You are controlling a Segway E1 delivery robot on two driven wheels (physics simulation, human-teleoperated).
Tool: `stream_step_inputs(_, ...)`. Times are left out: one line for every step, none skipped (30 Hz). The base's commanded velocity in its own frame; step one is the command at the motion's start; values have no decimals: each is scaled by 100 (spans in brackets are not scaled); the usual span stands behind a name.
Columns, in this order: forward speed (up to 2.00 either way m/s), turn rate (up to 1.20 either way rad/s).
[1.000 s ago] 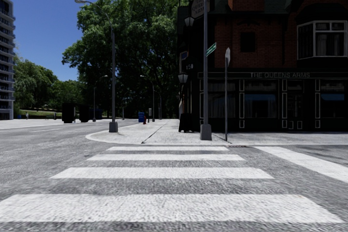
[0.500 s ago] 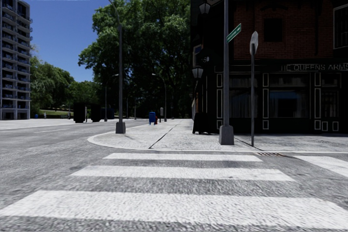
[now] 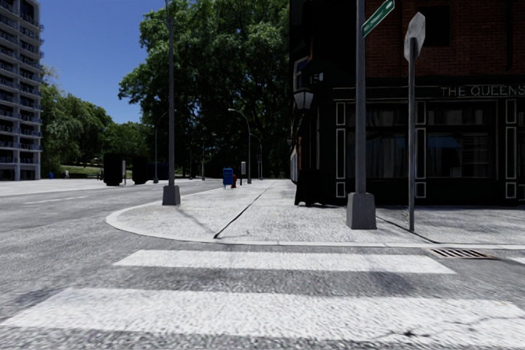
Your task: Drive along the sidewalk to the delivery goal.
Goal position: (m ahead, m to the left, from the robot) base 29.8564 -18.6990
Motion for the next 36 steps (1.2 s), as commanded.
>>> stream_step_inputs(200,0)
stream_step_inputs(200,0)
stream_step_inputs(200,0)
stream_step_inputs(200,0)
stream_step_inputs(200,0)
stream_step_inputs(200,0)
stream_step_inputs(200,0)
stream_step_inputs(200,0)
stream_step_inputs(200,0)
stream_step_inputs(200,0)
stream_step_inputs(200,0)
stream_step_inputs(200,0)
stream_step_inputs(200,0)
stream_step_inputs(200,0)
stream_step_inputs(200,0)
stream_step_inputs(200,0)
stream_step_inputs(200,0)
stream_step_inputs(200,0)
stream_step_inputs(200,0)
stream_step_inputs(200,0)
stream_step_inputs(200,0)
stream_step_inputs(200,0)
stream_step_inputs(200,0)
stream_step_inputs(200,0)
stream_step_inputs(200,0)
stream_step_inputs(200,0)
stream_step_inputs(200,0)
stream_step_inputs(200,0)
stream_step_inputs(200,0)
stream_step_inputs(200,0)
stream_step_inputs(200,0)
stream_step_inputs(200,0)
stream_step_inputs(200,0)
stream_step_inputs(199,0)
stream_step_inputs(189,0)
stream_step_inputs(189,0)
